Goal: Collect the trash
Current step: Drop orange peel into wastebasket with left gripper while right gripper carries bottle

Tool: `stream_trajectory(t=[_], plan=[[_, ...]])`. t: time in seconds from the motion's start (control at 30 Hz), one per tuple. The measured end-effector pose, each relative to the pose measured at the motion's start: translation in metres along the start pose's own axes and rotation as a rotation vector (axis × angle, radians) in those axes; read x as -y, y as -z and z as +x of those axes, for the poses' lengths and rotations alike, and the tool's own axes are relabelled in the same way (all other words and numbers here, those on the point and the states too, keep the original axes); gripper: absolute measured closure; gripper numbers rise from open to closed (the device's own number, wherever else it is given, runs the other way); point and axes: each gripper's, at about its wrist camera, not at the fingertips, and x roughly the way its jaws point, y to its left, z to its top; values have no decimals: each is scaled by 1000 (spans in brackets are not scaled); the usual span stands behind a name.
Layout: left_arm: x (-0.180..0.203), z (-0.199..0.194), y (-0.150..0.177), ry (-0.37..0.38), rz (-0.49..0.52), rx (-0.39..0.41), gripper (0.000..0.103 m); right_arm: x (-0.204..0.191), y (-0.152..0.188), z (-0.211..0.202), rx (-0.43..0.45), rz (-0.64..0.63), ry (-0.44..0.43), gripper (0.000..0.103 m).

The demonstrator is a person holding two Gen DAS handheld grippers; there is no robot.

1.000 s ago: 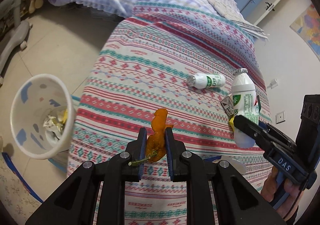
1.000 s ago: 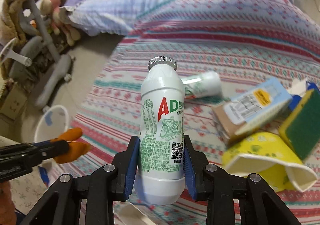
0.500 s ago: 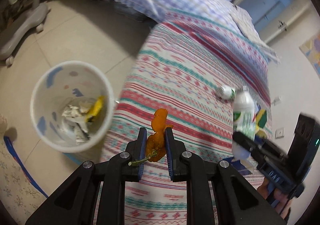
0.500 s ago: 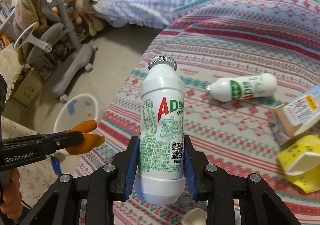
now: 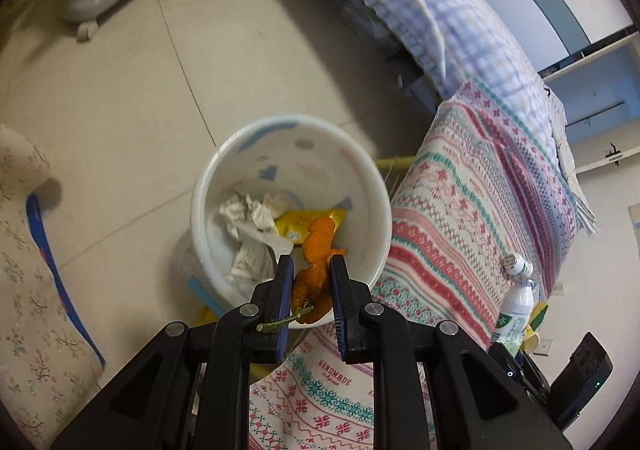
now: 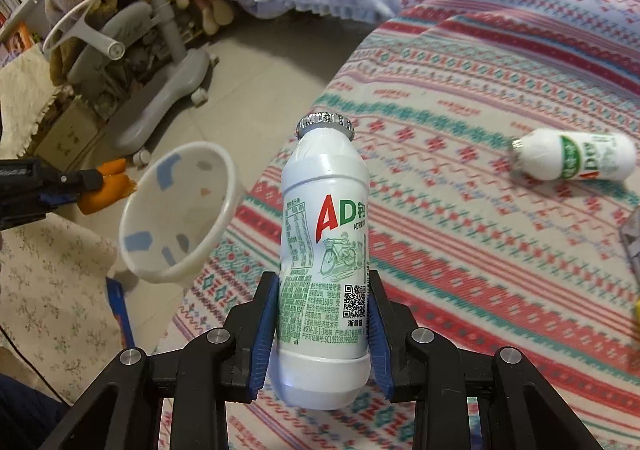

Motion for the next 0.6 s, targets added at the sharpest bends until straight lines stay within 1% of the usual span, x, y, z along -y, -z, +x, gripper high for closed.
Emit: stream_trajectory(t=[0.1,0.2,0.23,0.27,0.33,0.4,0.47,0.6], plan=[[-4,10,0,-10,-22,-19,83,-11,-2,10,-6,7,-30,66],[-8,18,-4,14,-43,-49,74,-24,0,22,-23,-5,-42,66],[-9,20,-5,22,-49,-55,68,-28,1,26,-30,-11,-40,66],[-10,20,-5,22,-56,-55,59,-32,4,31,-41,-20,-38,66],[-15,18,-5,15,-85,-44,52,-37,7,38,-55,-23,-44,66],[-19,14,-6,29,-110,-42,51,-40,9,42,-61,-16,-50,66],[-22,4,-7,65,-134,-33,51,-42,9,45,-61,-14,-49,66],[-25,-18,-7,84,-167,14,51,-46,9,50,-65,-6,-59,66]])
